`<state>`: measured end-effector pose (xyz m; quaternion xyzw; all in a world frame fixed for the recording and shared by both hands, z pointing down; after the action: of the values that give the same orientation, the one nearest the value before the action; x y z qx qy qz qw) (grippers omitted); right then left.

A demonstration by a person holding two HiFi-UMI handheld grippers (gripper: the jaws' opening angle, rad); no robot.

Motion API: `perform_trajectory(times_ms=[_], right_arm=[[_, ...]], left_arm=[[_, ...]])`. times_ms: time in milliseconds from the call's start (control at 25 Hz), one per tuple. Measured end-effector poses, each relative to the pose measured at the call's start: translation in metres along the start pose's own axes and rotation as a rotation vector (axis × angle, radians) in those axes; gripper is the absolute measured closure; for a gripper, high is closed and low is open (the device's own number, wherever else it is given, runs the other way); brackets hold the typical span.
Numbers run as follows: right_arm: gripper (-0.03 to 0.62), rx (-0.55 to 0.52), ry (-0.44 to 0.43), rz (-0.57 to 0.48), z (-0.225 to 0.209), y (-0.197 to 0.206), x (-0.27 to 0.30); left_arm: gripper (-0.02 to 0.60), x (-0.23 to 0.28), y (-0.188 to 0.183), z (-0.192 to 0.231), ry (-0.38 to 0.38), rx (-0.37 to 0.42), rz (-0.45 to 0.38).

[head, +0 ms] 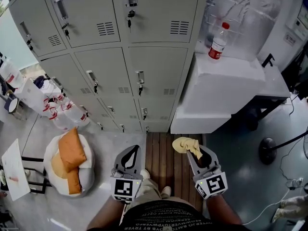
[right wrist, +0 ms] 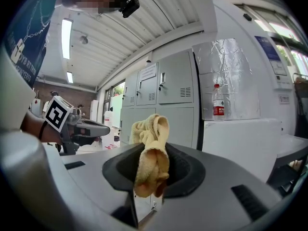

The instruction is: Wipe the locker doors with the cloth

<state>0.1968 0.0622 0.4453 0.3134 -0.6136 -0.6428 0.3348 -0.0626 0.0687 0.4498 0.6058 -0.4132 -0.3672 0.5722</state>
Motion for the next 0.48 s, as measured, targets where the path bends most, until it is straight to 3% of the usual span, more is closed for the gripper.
perform_trajectory(times_ms=[480], right_arm=[[0.496, 0.012, 0.054, 0.006, -0.018, 0.003, 0.036]], left_arm=[[0.577, 0.041, -0.004, 0.030, 0.046, 0.017, -0.008]])
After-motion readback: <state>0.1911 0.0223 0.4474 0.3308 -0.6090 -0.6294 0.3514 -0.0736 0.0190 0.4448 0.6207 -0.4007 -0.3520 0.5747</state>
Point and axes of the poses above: the fingertips, and each gripper's own axes: x forward along the fingers, z to its left, y out of its underside, the point moved 8 cm from there along -x, backward along the fingers, and after that the axes turned 8 degrees about -z, right-handed, at the moved point
